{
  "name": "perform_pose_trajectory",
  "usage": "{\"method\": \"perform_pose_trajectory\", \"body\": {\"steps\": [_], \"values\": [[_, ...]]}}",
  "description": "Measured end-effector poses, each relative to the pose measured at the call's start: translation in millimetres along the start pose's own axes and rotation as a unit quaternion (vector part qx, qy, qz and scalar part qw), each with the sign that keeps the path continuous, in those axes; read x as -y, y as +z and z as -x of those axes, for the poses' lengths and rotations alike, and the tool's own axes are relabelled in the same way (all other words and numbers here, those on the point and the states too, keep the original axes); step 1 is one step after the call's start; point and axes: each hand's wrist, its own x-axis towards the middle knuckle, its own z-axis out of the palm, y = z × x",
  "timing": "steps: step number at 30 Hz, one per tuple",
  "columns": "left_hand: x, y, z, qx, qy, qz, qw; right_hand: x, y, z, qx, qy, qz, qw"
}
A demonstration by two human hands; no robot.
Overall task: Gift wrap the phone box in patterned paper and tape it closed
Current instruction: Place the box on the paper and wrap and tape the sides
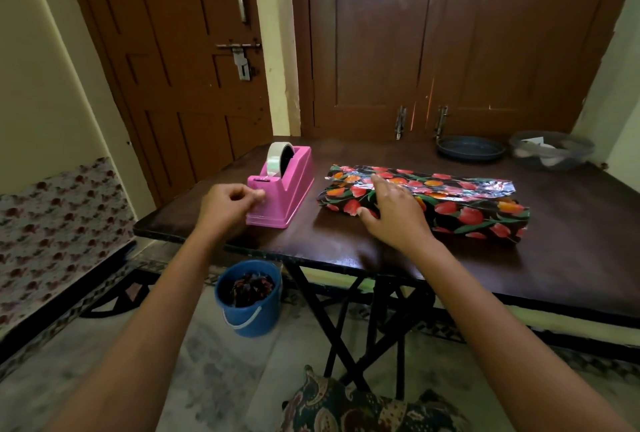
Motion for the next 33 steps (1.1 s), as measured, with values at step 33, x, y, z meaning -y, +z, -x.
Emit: {"method": "perform_pose_trajectory", "body": {"steps": [33], "values": [[-149,138,-91,0.424,0.122,-0.374,0.816,-56,3,7,-0.139,0.0,0.02,0.99]]}}
